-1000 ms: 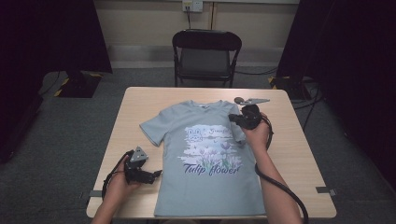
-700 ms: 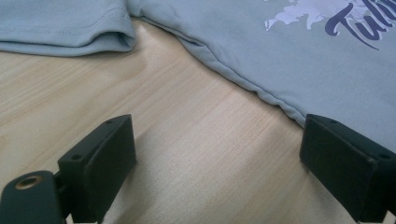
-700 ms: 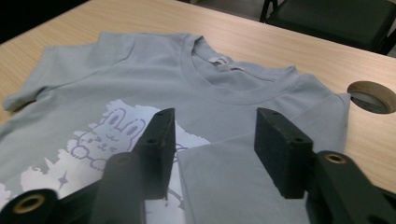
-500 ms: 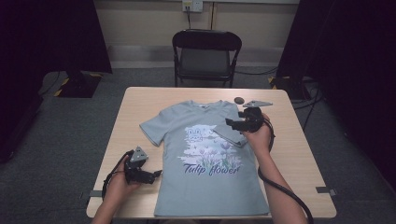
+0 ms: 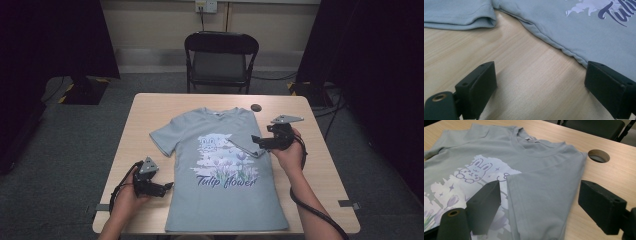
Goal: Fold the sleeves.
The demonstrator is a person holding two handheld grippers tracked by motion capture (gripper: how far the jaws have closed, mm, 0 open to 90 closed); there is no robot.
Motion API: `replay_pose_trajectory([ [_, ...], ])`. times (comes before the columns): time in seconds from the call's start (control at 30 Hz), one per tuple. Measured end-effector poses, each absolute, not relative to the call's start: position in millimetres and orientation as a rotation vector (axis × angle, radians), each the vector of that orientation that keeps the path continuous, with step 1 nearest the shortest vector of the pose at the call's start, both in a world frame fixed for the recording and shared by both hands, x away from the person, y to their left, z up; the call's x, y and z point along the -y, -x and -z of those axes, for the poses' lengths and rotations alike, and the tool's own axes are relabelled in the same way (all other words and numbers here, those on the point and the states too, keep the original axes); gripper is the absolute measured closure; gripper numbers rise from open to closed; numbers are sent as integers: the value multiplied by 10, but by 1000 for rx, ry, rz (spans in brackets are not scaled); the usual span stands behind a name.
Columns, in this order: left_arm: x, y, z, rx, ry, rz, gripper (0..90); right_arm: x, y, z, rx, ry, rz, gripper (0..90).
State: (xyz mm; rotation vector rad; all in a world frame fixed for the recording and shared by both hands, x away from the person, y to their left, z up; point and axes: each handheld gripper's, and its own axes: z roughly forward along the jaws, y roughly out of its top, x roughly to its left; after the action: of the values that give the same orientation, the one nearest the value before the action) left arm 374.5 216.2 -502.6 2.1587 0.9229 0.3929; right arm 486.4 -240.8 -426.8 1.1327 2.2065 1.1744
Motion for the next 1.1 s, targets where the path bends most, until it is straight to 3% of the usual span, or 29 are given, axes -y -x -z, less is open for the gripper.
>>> replay_pose_trajectory([
  [1.1, -2162, -3745, 5026, -923, -2158, -393, 101, 2794, -4551, 4537, -2250, -1099, -1162, 165],
])
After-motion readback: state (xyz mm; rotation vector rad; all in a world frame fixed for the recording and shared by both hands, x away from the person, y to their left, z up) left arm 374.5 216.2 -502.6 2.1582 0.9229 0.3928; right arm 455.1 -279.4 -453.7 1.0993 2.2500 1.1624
